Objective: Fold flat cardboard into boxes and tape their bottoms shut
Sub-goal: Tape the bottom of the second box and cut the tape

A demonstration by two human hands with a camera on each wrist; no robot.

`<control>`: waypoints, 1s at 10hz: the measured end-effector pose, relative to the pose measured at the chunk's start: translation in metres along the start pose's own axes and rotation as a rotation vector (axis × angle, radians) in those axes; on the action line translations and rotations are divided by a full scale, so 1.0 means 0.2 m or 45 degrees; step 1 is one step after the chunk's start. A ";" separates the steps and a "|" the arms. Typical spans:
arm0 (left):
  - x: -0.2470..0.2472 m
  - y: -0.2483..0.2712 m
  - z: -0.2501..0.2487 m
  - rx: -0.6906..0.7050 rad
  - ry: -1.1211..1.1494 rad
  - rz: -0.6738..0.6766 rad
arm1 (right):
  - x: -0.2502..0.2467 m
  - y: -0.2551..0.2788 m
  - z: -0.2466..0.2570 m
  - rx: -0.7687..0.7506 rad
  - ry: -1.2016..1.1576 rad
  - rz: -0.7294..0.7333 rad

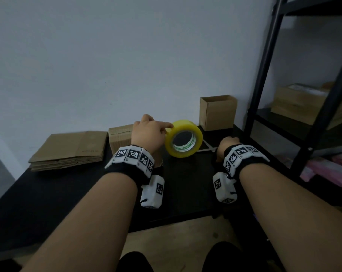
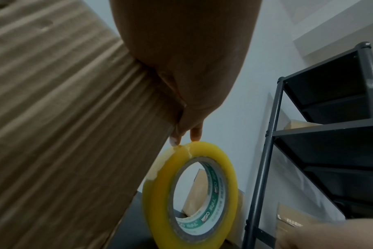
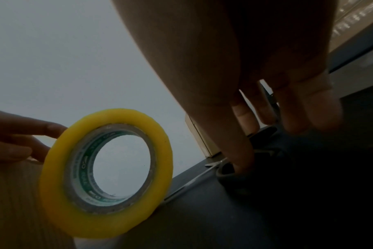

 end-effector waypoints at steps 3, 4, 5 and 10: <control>0.02 -0.01 0.00 0.002 0.000 0.008 | -0.01 0.07 -0.03 -0.014 -0.014 0.120; 0.03 -0.01 0.01 -0.008 0.007 0.009 | 0.04 0.01 -0.02 -0.011 0.108 0.168; 0.03 -0.01 0.01 -0.010 0.016 0.000 | 0.05 0.01 -0.02 -0.044 0.009 0.179; 0.01 0.00 0.01 -0.001 0.022 -0.002 | 0.02 0.04 -0.05 -0.022 -0.035 0.058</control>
Point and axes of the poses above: each hand's wrist, its own y-axis away from the middle knuckle, its own x-axis out of the palm, z = x × y, the point moved 6 cm from there along -y, towards the middle knuckle, and after that the axes turned 15 degrees about -y, right-handed, at the moved point
